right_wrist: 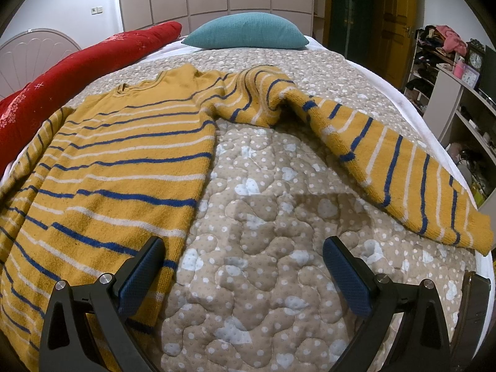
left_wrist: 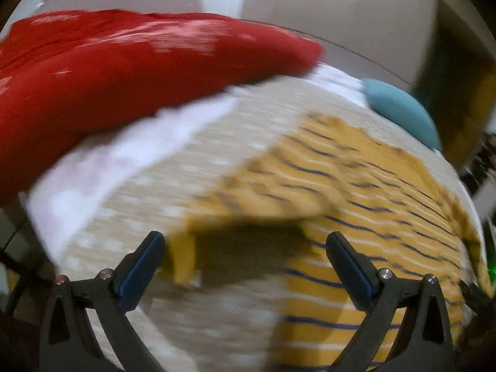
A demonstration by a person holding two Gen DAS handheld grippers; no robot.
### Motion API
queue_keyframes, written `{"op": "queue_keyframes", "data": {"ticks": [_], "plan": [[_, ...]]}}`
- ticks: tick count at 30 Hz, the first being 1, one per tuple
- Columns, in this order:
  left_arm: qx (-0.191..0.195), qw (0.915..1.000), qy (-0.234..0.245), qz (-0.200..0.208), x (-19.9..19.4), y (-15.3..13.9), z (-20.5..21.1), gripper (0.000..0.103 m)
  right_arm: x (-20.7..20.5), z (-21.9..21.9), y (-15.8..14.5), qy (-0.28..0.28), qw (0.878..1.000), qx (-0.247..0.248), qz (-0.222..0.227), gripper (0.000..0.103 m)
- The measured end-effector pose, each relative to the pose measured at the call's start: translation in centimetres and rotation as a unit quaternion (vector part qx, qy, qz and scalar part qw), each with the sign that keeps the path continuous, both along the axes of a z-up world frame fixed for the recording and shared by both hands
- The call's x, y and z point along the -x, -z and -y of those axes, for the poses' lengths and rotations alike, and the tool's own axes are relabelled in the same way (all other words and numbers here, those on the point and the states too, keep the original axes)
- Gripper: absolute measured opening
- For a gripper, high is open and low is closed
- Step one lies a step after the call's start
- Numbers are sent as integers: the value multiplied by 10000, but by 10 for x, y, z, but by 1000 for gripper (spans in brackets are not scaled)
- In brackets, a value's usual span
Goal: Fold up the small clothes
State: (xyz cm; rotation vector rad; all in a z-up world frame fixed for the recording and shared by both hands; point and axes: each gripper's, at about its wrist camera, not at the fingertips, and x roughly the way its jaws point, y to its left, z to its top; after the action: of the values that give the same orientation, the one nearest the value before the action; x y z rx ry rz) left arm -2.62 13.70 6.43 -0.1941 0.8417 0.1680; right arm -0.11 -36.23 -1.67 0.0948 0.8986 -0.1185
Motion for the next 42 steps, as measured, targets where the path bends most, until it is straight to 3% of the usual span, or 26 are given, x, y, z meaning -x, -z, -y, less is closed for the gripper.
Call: {"op": "queue_keyframes", "data": {"ticks": [3,5,7,8,9,10,13,16,19,21,23,24,28,31,37,39,42], "plan": [[-58,9992,-338,-187,-13,20,-31,103,0,-1,0,0,10000,10,-12,102],[379,9988,-309,-34,-17,29,-45,103,0,-1,-1,1,10000,24,-19,102],[1027,9943,10,274,-22,36,-53,102,0,-2,-1,2,10000,40,-31,102],[1104,9932,127,345,-25,36,-51,95,0,-1,0,3,10000,27,-12,102],[1075,9934,219,321,-29,37,-47,55,0,-2,0,3,10000,37,-18,102],[987,9948,230,44,-39,40,-41,12,0,-2,0,4,10000,51,-27,102],[747,9971,70,-110,-58,31,-46,12,-6,-9,0,6,10000,73,-50,102],[-80,9990,-386,211,-75,1,-72,12,-7,-9,1,3,9999,80,-64,102],[-897,9910,-914,398,-103,-25,-105,13,-9,-5,5,6,9999,98,-75,102],[-1146,9869,-1095,310,-121,-34,-125,16,-9,-4,5,13,9999,104,-78,102],[-886,9906,-1003,266,-127,-38,-138,16,-8,-2,6,21,9999,109,-78,102],[-756,9925,-913,307,-122,-41,-138,21,-7,0,6,23,9999,109,-77,102],[-452,9968,-438,487,-84,-53,-99,59,-6,-2,5,15,9999,70,-152,102],[-165,9976,230,629,-58,-59,-51,71,-7,-3,5,8,9998,46,-168,102],[366,9880,1397,546,-29,-43,56,74,2,8,-2,95,9998,-91,-142,102],[525,9841,1640,436,-21,-34,85,75,7,12,-9,387,9990,-218,106,101],[595,9799,1884,276,-12,-19,110,75,28,46,-9,1079,9921,-644,-34,101]]}}
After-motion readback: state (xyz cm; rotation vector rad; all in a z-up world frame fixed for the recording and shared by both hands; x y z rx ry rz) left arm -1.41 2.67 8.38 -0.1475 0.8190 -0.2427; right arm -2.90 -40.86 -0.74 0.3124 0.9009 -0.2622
